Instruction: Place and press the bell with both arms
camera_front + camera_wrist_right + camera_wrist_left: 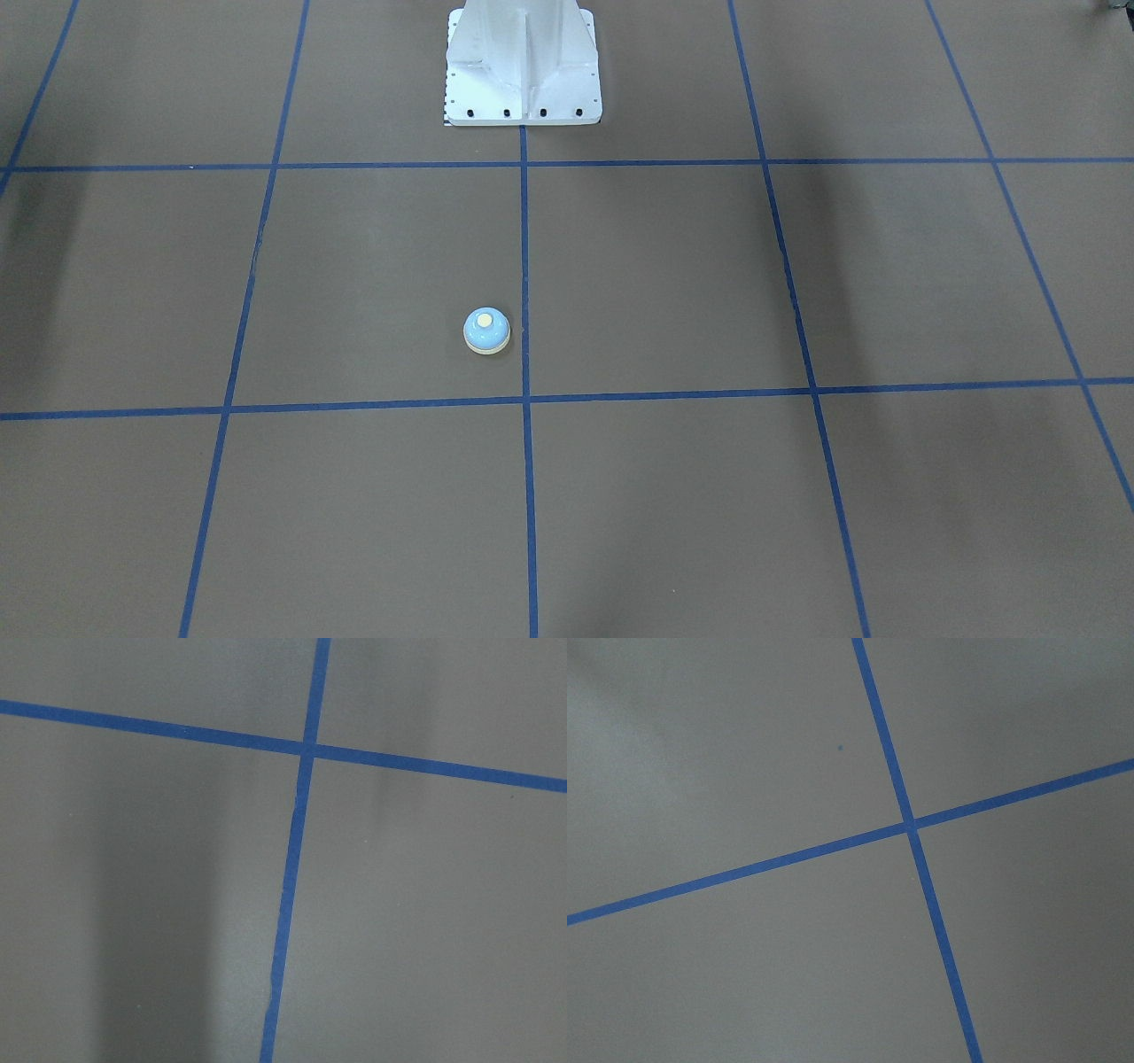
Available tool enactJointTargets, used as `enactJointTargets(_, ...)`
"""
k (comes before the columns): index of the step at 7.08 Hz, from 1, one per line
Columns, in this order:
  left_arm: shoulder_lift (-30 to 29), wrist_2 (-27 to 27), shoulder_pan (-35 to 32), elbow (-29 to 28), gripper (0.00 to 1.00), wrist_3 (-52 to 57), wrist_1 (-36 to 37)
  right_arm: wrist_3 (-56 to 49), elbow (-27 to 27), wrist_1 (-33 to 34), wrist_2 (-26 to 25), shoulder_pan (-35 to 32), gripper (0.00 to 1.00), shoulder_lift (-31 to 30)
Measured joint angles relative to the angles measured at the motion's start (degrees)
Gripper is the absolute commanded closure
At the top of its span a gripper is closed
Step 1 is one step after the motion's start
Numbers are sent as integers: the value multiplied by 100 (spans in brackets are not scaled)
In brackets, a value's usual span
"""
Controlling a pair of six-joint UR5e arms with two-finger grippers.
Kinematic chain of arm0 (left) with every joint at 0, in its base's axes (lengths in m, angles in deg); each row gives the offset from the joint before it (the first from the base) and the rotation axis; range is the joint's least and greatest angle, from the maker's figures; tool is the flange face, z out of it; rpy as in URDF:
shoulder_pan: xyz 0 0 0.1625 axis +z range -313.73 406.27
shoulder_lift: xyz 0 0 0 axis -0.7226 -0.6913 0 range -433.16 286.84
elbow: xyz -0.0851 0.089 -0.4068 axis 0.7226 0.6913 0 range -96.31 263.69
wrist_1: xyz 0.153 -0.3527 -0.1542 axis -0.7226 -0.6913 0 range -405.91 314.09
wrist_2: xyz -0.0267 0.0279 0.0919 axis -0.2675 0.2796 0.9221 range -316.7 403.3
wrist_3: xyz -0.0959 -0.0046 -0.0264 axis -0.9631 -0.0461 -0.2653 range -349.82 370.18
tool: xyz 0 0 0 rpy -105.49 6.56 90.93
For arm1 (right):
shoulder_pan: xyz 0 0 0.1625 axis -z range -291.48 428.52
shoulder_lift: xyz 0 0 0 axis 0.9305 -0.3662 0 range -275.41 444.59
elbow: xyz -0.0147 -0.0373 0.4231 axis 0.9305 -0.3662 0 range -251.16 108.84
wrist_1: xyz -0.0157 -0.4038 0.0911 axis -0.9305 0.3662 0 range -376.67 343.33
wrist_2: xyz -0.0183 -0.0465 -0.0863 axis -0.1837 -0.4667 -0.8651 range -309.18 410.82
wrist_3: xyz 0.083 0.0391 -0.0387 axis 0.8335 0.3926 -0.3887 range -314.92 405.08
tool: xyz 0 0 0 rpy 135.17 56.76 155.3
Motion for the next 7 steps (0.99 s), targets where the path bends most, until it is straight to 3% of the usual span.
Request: enactJointTargets(7,-5,40,70,2,0,-9,-28,-16,-13,-16,21,-19,0,-8)
